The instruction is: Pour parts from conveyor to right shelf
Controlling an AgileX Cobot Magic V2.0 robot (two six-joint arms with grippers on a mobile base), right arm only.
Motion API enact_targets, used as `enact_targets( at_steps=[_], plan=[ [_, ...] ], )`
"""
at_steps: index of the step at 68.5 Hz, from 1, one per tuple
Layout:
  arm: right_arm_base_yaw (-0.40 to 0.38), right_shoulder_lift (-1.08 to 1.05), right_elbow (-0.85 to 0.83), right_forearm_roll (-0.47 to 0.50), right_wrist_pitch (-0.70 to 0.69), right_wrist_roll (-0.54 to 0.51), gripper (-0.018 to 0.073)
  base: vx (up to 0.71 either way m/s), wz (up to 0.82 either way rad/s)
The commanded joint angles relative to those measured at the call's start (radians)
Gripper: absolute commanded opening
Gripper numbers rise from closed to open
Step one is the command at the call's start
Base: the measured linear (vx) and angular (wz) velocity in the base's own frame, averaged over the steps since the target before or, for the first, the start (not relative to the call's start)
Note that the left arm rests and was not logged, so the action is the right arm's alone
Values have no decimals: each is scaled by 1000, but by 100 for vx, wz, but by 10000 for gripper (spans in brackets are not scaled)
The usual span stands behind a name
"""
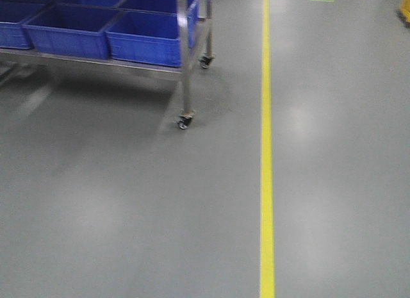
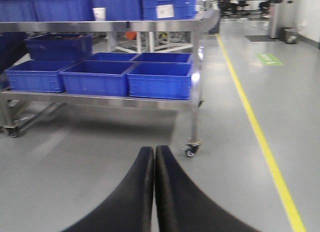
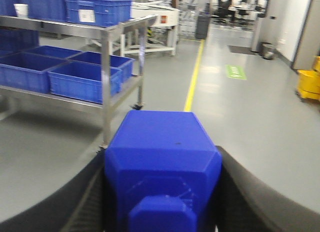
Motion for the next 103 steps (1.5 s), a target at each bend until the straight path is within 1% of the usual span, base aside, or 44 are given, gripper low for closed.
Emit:
enact_targets(
  at_steps=[1,70,103],
  plan=[
    [-3,14,-23,5,-83,-2,-6,58,50],
    [-3,14,-23,4,-83,-2,-6,57,45],
    [-3,14,-23,1,-83,-2,-6,55,78]
  ],
)
